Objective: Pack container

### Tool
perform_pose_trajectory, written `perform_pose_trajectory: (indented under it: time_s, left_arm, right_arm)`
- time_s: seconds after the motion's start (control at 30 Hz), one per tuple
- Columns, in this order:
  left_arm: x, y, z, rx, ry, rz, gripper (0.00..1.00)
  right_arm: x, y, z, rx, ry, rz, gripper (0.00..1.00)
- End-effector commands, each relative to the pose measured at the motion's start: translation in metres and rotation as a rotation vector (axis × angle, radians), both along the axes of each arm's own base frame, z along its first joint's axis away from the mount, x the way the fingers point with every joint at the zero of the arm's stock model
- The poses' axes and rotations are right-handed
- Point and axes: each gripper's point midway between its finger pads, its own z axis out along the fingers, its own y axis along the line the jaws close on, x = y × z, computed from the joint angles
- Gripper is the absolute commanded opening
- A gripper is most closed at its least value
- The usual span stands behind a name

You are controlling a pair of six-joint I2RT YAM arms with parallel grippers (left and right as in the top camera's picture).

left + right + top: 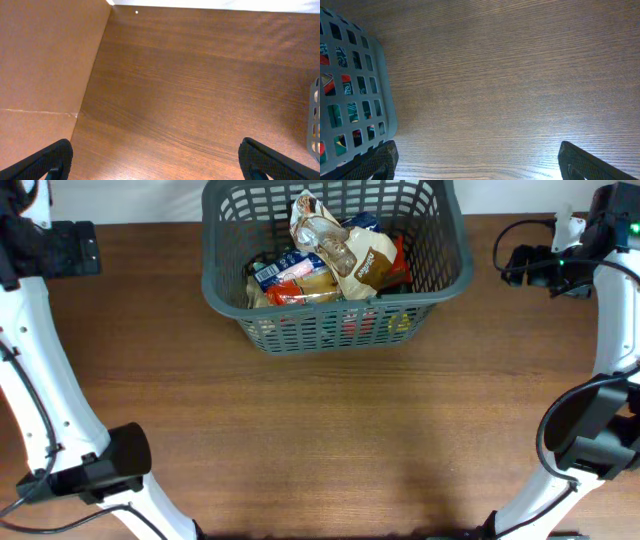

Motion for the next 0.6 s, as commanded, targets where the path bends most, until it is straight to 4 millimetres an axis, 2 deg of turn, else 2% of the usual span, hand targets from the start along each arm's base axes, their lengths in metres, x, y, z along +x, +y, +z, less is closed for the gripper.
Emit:
perform_pose_trajectory:
  time_s: [0.0, 0.13, 0.3, 0.37, 0.47, 0.57]
  left_arm:
    - [0.001, 0.002, -0.005, -0.013, 0.009, 0.017, 0.99]
    - [0.001, 0.002, -0.005, -0.013, 0.009, 0.017, 0.99]
    - [0.001, 0.002, -0.005, -0.012, 0.009, 0.017, 0.99]
    - [0.001, 0.002, -0.005, -0.013, 0.009, 0.017, 0.99]
    - [0.001, 0.002, -0.005, -0.013, 0.009, 0.017, 0.99]
    - [0.001, 0.002, -0.005, -0.012, 0.009, 0.017, 0.99]
  right_arm:
    - [-0.004, 0.016, 0.034, -0.01, -0.071, 0.022, 0.99]
    - [-0.012, 0.045, 0.081, -0.035, -0.173, 0.079, 0.99]
    - [-0.04, 0.109, 0.147, -0.052, -0.323, 0.21, 0.99]
    - [-0.061, 0.136, 0.166, -0.05, -0.371, 0.27, 0.99]
    - [-0.102, 0.163, 0.181, -0.042, -0.416, 0.341, 0.99]
    - [-0.147, 0.169, 0.182, -0.04, -0.442, 0.363, 0.99]
